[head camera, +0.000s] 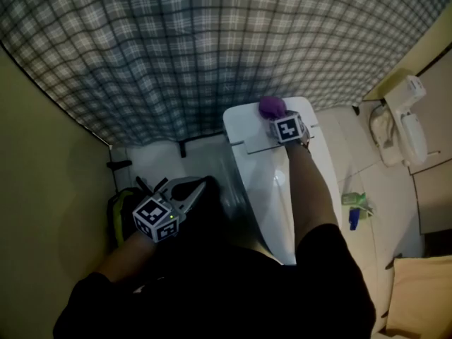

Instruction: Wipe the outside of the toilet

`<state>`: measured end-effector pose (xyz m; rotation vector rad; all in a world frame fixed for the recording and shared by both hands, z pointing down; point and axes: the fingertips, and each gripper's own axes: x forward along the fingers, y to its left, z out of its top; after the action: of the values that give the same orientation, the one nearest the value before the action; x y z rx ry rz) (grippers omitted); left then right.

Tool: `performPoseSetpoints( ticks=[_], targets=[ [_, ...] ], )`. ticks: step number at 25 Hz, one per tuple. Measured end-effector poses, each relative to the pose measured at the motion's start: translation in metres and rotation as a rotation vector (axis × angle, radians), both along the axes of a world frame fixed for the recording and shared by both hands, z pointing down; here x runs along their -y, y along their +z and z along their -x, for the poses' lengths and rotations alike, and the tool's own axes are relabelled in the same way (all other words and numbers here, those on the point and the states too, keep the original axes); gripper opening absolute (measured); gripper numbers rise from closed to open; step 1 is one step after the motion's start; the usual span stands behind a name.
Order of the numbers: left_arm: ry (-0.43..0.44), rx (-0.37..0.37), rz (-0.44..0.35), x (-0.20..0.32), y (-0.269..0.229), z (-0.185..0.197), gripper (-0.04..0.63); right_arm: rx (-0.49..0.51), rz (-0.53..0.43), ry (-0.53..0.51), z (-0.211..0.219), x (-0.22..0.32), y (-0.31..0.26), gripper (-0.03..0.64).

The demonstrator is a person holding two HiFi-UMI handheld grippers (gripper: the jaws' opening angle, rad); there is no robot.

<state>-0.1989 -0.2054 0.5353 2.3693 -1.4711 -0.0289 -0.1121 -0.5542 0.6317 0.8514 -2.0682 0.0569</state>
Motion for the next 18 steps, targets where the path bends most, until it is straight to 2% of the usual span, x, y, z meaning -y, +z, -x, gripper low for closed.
performPoseSetpoints(
  ticks=[7,11,16,18],
  targets=[
    [-0.018,-0.014,0.030,0.002,0.001,0.070,0.005,-0.071,-0.009,0.018,0.049,0.016,0.006,0.129],
    [-0.009,-0.012,0.021,0.003,0.002,0.071,0.005,-0.109,0.078,-0.010,0.041,0.001,0.015,0.126],
    [-0.004,0.010,-0.018,-0.007,-0.003,0.035,0.005,-0.149,0.155,-0.090,-0.013,-0.049,0.028,0.121],
    [0.001,0.032,-0.033,-0.014,-0.024,0.019,0.005,-0.274,0.138,-0.062,-0.062,-0.072,0.021,0.118]
  ],
)
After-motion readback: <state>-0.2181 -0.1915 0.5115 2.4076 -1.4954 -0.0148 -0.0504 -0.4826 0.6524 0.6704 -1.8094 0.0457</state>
